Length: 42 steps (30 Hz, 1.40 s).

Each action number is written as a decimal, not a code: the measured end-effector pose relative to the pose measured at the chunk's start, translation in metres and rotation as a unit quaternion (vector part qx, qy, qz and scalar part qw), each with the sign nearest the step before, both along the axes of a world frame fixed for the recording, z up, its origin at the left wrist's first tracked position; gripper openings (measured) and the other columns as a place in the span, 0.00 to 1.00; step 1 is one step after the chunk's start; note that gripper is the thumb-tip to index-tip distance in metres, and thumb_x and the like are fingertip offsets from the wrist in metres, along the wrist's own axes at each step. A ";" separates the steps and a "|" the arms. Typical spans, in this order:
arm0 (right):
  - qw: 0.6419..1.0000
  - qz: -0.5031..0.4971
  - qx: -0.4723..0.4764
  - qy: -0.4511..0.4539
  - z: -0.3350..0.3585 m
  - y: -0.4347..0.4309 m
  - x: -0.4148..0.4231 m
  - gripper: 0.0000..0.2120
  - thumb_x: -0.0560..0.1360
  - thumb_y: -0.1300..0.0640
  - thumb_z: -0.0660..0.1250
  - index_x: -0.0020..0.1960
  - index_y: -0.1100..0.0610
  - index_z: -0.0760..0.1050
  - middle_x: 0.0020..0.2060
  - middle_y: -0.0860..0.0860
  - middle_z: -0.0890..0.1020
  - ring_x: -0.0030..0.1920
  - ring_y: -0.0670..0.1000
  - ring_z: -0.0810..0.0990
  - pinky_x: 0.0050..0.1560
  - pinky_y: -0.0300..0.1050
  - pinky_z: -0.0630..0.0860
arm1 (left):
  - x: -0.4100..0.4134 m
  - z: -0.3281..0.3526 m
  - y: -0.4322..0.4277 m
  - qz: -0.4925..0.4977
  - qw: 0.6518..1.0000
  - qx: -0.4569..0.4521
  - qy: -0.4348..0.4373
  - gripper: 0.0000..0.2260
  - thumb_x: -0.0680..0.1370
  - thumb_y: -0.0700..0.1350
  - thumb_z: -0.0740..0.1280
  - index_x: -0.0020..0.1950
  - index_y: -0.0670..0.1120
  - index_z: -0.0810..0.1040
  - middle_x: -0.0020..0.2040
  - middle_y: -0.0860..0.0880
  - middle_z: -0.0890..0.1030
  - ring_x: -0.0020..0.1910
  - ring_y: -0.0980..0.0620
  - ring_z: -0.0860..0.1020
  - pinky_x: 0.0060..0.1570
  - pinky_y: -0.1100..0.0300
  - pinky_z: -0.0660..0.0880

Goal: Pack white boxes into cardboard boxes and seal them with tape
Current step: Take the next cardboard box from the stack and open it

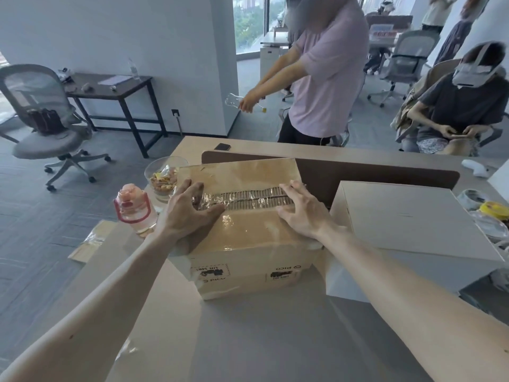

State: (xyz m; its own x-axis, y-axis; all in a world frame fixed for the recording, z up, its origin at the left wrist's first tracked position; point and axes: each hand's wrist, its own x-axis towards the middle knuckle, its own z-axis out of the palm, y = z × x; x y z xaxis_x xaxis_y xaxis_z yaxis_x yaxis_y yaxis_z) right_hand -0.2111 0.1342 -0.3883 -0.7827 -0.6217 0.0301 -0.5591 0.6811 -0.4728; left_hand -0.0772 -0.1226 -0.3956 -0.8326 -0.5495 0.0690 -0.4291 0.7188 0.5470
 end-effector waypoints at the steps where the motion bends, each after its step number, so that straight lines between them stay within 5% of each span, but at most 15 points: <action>1: 1.000 -0.004 -0.009 0.010 0.003 0.003 0.005 0.30 0.79 0.46 0.62 0.78 0.49 0.58 0.79 0.50 0.55 0.77 0.54 0.59 0.69 0.57 0.65 | 0.005 0.002 0.005 0.002 1.000 -0.002 0.010 0.43 0.68 0.70 0.71 0.78 0.54 0.64 0.81 0.51 0.57 0.77 0.43 0.60 0.70 0.39 0.64; 8: 0.998 -0.011 -0.051 0.043 0.012 0.042 0.035 0.29 0.78 0.46 0.64 0.76 0.50 0.62 0.78 0.48 0.58 0.73 0.56 0.66 0.64 0.56 0.71 | 0.047 0.012 0.053 0.020 0.998 -0.016 0.064 0.40 0.69 0.68 0.73 0.76 0.53 0.67 0.80 0.52 0.58 0.76 0.45 0.63 0.70 0.44 0.65; 17: 0.992 0.003 -0.123 0.042 -0.008 0.139 0.103 0.28 0.77 0.49 0.68 0.75 0.53 0.66 0.77 0.50 0.61 0.77 0.51 0.58 0.70 0.59 0.66 | 0.123 0.010 0.152 0.037 0.996 -0.027 0.072 0.38 0.68 0.70 0.70 0.74 0.57 0.68 0.80 0.55 0.58 0.76 0.44 0.63 0.72 0.42 0.63; 28: 0.997 -0.014 -0.068 -0.013 -0.080 0.246 0.179 0.28 0.76 0.46 0.66 0.74 0.51 0.67 0.78 0.49 0.59 0.75 0.54 0.64 0.66 0.61 0.72 | 0.194 -0.057 0.256 0.028 0.999 0.020 0.027 0.38 0.66 0.69 0.68 0.73 0.55 0.69 0.80 0.54 0.59 0.76 0.49 0.63 0.72 0.46 0.66; 35: 0.996 -0.024 -0.040 -0.071 -0.127 0.265 0.186 0.27 0.78 0.47 0.65 0.74 0.52 0.67 0.79 0.49 0.55 0.79 0.50 0.51 0.71 0.55 0.64 | 0.192 -0.109 0.268 -0.003 0.998 0.063 -0.020 0.31 0.72 0.63 0.72 0.73 0.56 0.69 0.80 0.56 0.58 0.73 0.49 0.66 0.68 0.49 0.67; 42: 0.996 -0.001 -0.010 -0.084 -0.166 0.245 0.169 0.26 0.77 0.48 0.67 0.73 0.52 0.69 0.79 0.49 0.56 0.79 0.53 0.49 0.68 0.58 0.68 | 0.185 -0.143 0.249 0.011 0.995 0.086 -0.057 0.29 0.74 0.61 0.71 0.73 0.56 0.70 0.79 0.58 0.57 0.72 0.49 0.68 0.65 0.49 0.69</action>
State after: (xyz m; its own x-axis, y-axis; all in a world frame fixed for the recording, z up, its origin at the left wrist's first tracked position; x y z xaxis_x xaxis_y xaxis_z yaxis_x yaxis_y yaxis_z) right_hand -0.0423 0.3788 -0.5542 -0.7790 -0.6207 -0.0893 -0.4693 0.6715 -0.5735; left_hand 0.1077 0.1263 -0.5386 -0.8176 -0.5626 -0.1226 -0.5101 0.6088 0.6076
